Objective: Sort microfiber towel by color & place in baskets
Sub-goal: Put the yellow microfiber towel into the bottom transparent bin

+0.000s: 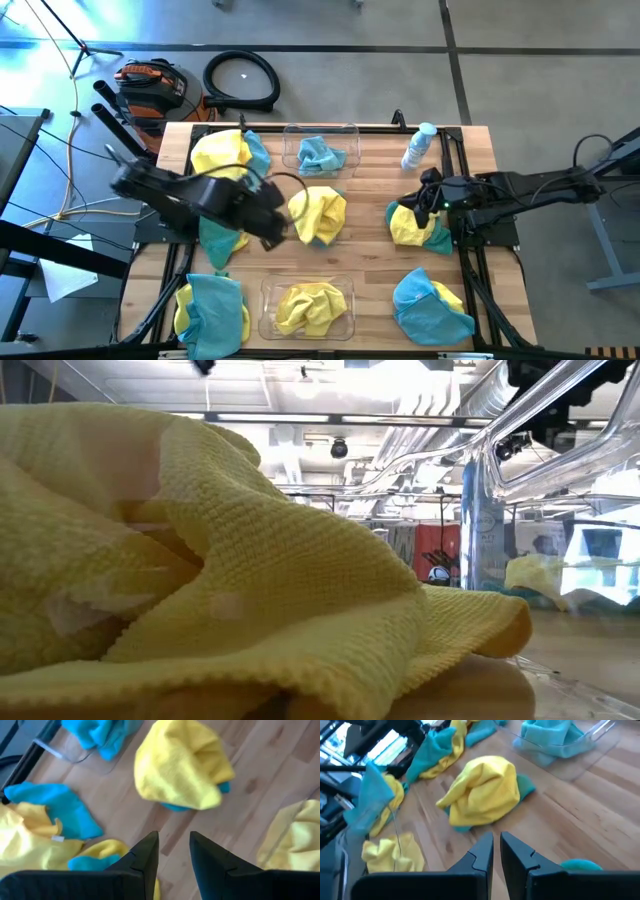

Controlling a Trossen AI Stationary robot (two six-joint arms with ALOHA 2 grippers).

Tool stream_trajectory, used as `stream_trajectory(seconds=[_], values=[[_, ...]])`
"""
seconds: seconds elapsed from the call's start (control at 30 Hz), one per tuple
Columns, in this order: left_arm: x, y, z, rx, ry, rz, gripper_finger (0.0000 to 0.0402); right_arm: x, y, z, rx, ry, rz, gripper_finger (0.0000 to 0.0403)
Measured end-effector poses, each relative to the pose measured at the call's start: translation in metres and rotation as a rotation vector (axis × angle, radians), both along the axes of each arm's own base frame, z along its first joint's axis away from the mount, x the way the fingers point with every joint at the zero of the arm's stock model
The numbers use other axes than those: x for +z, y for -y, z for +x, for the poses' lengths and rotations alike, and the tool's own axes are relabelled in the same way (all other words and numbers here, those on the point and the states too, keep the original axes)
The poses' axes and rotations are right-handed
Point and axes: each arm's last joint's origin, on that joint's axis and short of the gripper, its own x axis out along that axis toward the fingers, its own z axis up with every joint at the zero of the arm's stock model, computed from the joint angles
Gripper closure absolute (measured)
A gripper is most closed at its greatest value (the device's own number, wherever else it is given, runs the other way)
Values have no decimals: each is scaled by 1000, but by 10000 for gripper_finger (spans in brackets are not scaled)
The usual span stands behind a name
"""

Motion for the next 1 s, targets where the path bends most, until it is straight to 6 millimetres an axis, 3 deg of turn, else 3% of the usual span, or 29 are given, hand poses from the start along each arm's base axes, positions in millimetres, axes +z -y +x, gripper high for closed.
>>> stream_trajectory(seconds=[0.3, 0.53, 0.8, 1.0], values=[[-38, -35, -84, 17, 159, -49, 303, -2, -2, 27, -67, 31, -23, 387], [-72, -57, -141, 17, 272, -101, 303, 19, -5, 50, -82, -39, -18, 401], [-109, -65, -168, -115, 477, -154, 303, 37, -8, 63, -196, -382, 55, 402], [-121, -66, -173, -184, 549, -137, 303, 24, -10, 64, -275, -599, 162, 400]])
